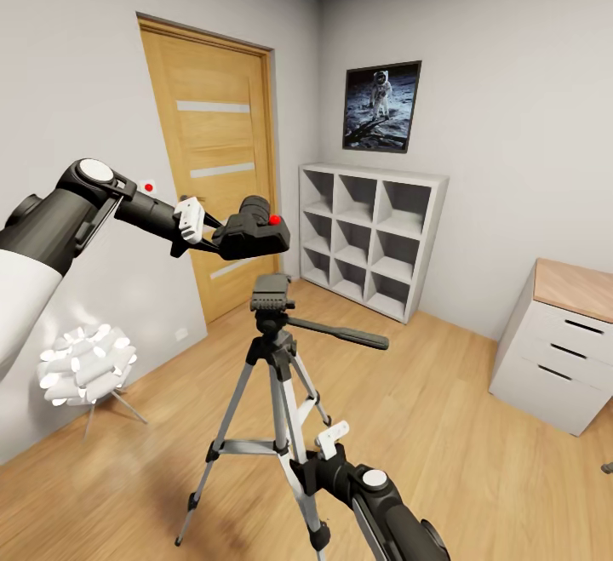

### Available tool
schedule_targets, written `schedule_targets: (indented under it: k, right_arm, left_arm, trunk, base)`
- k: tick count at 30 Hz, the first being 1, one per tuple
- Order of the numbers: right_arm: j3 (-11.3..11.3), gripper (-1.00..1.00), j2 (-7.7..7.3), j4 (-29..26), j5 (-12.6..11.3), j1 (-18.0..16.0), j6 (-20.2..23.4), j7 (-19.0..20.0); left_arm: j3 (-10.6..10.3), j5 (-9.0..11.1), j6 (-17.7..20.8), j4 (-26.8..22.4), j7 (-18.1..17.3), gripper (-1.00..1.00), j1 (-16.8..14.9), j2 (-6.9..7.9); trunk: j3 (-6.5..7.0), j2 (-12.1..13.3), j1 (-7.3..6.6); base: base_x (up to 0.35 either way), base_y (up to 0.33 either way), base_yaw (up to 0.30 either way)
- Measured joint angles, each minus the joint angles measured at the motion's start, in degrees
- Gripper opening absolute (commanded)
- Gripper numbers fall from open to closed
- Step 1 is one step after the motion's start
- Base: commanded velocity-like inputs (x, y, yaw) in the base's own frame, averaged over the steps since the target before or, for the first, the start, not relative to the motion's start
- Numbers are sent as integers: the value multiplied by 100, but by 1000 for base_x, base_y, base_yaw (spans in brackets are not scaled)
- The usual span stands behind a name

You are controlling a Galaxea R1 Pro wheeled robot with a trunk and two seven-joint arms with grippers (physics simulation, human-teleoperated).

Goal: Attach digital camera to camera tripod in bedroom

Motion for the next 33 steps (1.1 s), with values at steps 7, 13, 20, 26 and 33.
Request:
schedule_targets:
  k: [7, 13, 20, 26, 33]
  right_arm:
    - [-1, -100, -4, 0, -11, -1, -4, -5]
    - [-1, -100, -1, 3, -1, -1, -6, -8]
    - [-6, -100, 0, 5, -9, -1, -3, -10]
    - [-6, -100, 1, 4, -11, -1, 0, -11]
    - [-7, -100, 1, 5, -9, -1, -2, -10]
  left_arm:
    - [1, 11, 0, -7, -5, -100, 0, 10]
    - [1, 120, 32, -260, -14, -100, 6, 53]
    - [-299, 378, 422, -922, -48, -100, 0, 531]
    - [-971, 970, 733, -1112, -52, -100, -234, 754]
    - [-1900, 1476, 1025, -1127, -54, -100, -704, 793]
  trunk:
    - [0, -1, 0]
    - [0, -1, 0]
    - [0, -1, -1]
    - [0, -1, 0]
    - [1, -1, -1]
  base:
    - [0, 0, 0]
    - [0, 0, 0]
    - [0, 0, 0]
    - [0, 0, 0]
    - [0, 0, 0]
